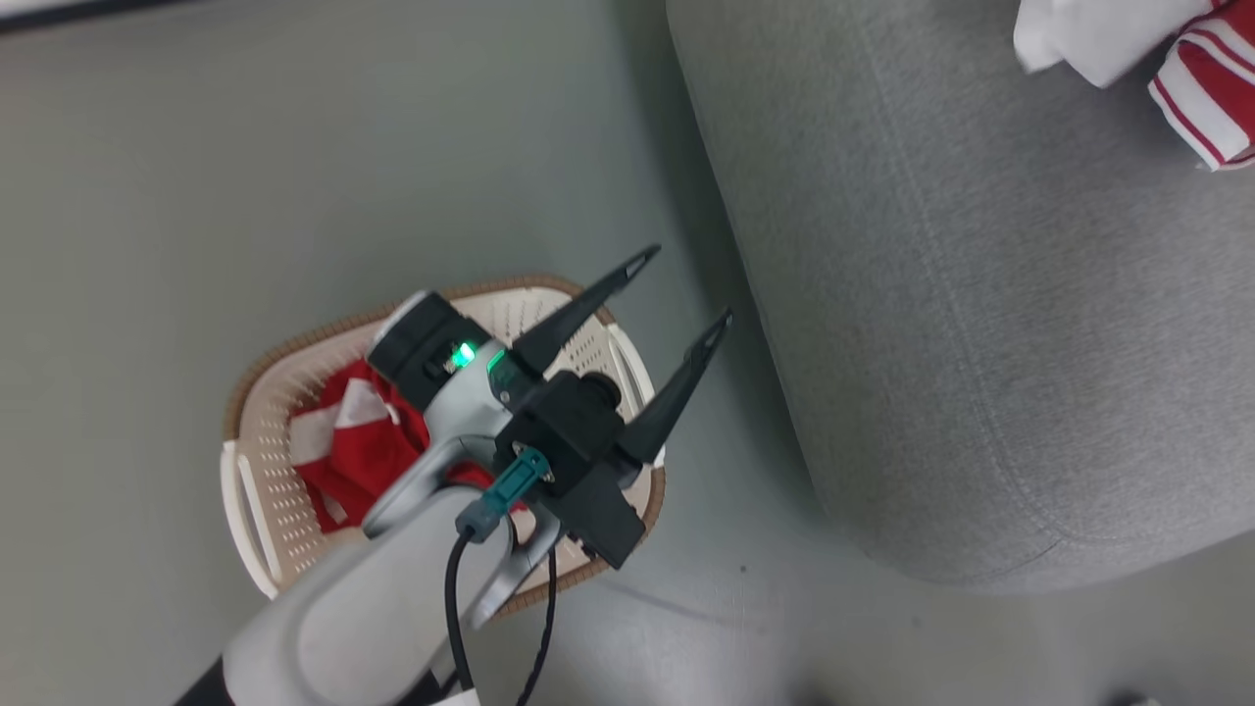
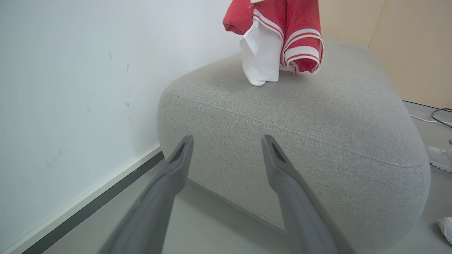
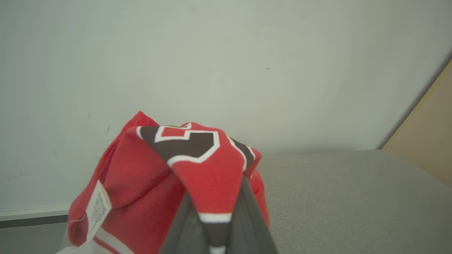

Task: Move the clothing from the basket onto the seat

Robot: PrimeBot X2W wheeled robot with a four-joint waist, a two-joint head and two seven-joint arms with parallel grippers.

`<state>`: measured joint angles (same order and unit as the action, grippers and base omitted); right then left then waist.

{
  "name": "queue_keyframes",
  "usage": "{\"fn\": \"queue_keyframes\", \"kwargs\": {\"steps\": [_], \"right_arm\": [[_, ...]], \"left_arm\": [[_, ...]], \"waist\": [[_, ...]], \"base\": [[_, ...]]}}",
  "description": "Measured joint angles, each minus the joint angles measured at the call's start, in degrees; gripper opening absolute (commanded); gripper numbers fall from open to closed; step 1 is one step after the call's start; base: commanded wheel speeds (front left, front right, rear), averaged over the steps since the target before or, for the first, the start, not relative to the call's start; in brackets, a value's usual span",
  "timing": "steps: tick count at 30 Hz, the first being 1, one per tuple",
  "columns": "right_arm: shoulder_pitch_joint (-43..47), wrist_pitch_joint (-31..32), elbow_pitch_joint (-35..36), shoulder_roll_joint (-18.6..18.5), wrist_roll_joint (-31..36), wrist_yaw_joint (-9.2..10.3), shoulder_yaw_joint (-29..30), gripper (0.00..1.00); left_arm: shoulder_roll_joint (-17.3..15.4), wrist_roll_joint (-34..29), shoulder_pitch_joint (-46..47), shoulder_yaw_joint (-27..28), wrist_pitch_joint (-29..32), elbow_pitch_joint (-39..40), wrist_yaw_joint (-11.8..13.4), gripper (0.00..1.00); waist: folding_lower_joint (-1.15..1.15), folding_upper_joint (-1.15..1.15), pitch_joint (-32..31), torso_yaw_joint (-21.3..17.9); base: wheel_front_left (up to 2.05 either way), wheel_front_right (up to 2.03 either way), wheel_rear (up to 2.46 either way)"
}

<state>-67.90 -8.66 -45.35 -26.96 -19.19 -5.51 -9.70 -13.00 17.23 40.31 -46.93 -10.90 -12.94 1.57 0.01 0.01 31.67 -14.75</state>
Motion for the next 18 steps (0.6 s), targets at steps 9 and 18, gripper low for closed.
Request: {"fn": "queue_keyframes", "kwargs": {"steps": [9, 18], "right_arm": [[0.27, -2.60, -6.70, 4.86, -0.31, 0.46, -0.68, 0.00], [0.44, -4.55, -11.41, 6.46, -0.54, 0.11, -1.40, 1.00]], "left_arm": [[-1.45, -1.56, 3.15, 0.12, 1.24, 1.47, 0.01, 1.00], [-1.82, -2.80, 3.46, 0.05, 1.15, 0.91, 0.00, 1.00]], "waist": [[0.00, 0.00, 6.81, -0.92], [-0.01, 0.00, 8.11, -2.45]], "base": [[0.00, 0.00, 0.00], [0.00, 0.00, 0.00]]}}
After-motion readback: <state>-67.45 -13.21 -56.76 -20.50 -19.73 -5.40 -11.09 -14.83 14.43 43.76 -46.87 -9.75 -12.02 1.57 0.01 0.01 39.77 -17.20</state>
